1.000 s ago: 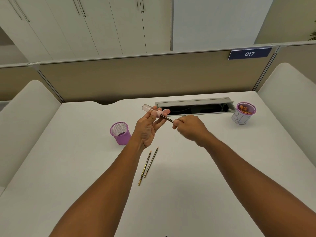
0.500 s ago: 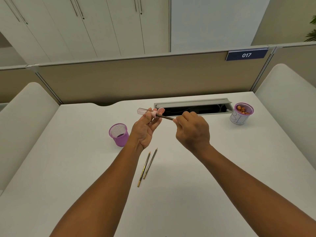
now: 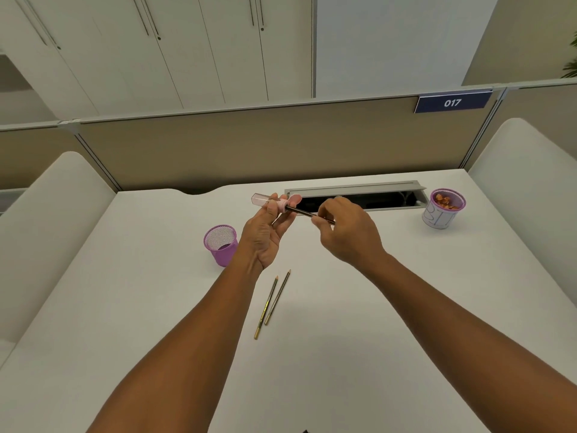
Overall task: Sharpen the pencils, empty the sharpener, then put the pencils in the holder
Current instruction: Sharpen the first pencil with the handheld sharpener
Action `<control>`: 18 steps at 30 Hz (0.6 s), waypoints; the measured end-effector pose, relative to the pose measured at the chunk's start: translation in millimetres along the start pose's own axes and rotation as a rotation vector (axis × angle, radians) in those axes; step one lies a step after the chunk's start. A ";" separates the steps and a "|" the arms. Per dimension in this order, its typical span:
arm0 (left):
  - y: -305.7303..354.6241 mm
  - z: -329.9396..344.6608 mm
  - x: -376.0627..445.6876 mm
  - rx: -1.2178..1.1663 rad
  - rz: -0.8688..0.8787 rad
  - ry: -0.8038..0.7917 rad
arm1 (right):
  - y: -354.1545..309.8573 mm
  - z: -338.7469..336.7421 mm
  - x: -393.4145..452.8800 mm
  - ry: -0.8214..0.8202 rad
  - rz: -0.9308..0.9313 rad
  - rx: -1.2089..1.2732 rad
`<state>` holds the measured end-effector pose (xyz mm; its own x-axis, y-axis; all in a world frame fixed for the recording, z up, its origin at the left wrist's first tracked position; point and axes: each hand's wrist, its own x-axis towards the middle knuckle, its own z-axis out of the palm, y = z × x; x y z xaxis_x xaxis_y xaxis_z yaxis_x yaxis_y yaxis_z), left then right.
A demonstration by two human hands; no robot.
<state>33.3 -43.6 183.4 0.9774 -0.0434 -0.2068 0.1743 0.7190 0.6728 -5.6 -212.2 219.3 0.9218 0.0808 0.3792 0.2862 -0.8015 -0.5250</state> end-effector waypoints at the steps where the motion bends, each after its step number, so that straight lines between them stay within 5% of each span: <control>1: -1.1 0.6 -1.3 -0.005 -0.007 -0.005 | 3.7 1.2 -2.3 0.077 -0.099 -0.105; 4: -3.9 4.0 -4.8 -0.028 -0.025 -0.011 | 6.1 0.4 -8.5 0.223 -0.217 -0.282; 7: -3.0 8.4 -7.0 -0.013 -0.038 -0.068 | -2.0 -2.2 -4.8 0.070 0.013 -0.338; 10: -4.1 11.1 -12.9 0.008 -0.038 -0.132 | -10.4 -18.8 11.0 -0.322 0.520 0.074; 12: -3.7 10.9 -14.8 0.022 -0.027 -0.142 | -9.6 -25.2 13.7 -0.420 0.632 0.364; 18: -3.1 10.1 -20.0 0.029 -0.011 -0.130 | 3.8 -13.4 -13.7 -0.138 0.028 0.028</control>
<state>14.5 -52.0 192.6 0.9824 -0.1418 -0.1214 0.1862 0.6977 0.6918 -20.7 -224.2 222.4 0.9563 0.1407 0.2563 0.2648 -0.7880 -0.5558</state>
